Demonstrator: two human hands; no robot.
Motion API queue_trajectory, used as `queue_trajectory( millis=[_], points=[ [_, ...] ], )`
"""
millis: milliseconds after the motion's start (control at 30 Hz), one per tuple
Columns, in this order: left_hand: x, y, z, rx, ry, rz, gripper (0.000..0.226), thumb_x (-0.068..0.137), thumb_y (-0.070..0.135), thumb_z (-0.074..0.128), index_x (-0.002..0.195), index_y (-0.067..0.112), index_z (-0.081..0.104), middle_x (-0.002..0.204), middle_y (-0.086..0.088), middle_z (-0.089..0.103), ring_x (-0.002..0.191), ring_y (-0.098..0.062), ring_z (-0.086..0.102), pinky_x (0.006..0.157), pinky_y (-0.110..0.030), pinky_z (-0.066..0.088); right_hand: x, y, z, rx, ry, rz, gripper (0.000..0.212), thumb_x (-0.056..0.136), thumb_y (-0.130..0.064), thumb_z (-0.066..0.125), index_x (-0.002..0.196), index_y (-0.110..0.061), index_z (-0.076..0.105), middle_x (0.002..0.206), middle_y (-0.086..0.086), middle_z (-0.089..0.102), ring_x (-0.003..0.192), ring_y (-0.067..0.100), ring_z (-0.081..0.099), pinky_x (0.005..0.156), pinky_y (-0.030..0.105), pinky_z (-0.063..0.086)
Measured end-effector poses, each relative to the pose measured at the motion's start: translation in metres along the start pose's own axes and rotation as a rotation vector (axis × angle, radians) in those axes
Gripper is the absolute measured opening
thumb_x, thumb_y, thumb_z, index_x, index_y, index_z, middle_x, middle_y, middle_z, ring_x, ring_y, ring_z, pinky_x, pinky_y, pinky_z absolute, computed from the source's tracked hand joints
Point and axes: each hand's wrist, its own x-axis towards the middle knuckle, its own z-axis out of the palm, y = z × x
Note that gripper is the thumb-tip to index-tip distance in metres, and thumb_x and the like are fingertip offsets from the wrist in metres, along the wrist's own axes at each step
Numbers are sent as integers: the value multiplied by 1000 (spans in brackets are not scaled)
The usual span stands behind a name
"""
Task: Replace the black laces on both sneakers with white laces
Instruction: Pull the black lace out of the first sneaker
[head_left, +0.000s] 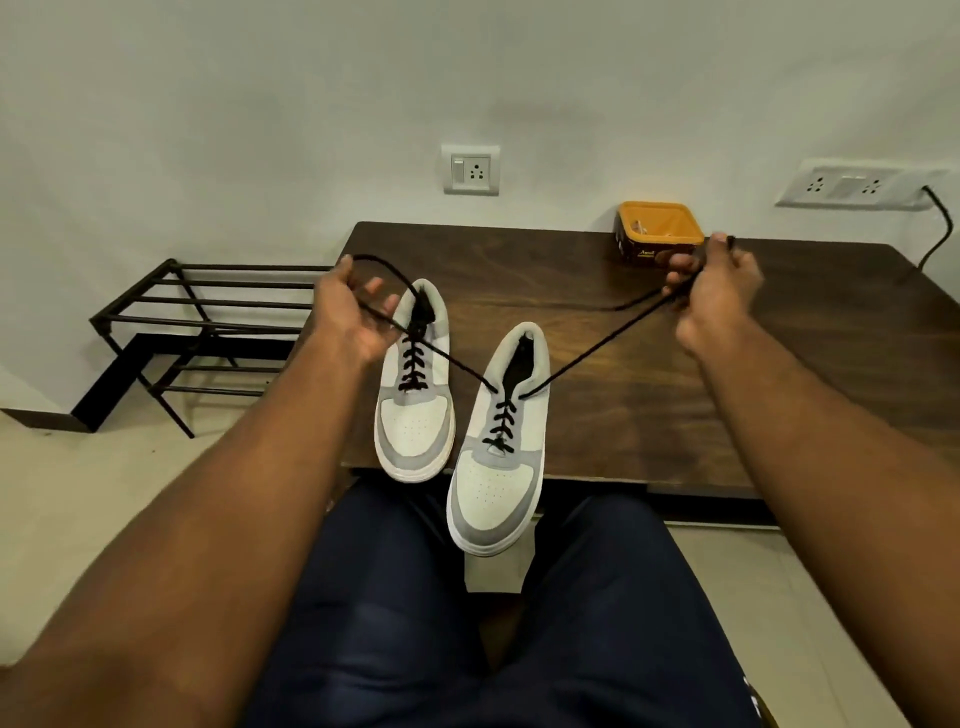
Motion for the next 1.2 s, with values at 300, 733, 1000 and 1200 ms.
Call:
queue_trajectory(
  millis=[300, 733, 1000, 1200],
  points=[
    [-1, -56, -37, 1220, 57, 750, 68, 80, 36, 64, 144, 28, 41, 149, -4, 41, 134, -29, 41, 109, -52, 36, -25, 83, -43, -1578, -239, -303, 63, 90, -50, 57, 135, -8, 42, 138, 16, 42, 125, 36, 41, 99, 45, 39],
    [-23, -106, -35, 1647, -474, 662, 31, 84, 47, 68, 112, 42, 56, 99, 20, 66, 107, -6, 60, 113, -53, -7, -84, 117, 1, -1189, -853, -603, 17, 90, -34, 61, 82, -18, 63, 83, -5, 63, 84, 14, 51, 71, 30, 41],
    [-24, -127, -58, 1478, -247, 841, 20, 88, 46, 64, 107, 39, 65, 93, 19, 67, 104, -2, 61, 110, -31, -22, -99, 116, 15, -1415, -838, -536, 18, 97, -37, 50, 103, -30, 65, 117, -9, 54, 114, 18, 43, 104, 49, 30],
    [-23, -140, -68, 1355, -165, 866, 16, 92, 36, 62, 108, 32, 64, 90, 16, 69, 104, -6, 63, 116, -40, -17, -117, 115, 31, -1436, -876, -456, 20, 95, -39, 55, 108, -35, 69, 131, -11, 46, 123, 20, 35, 98, 47, 27]
  ],
)
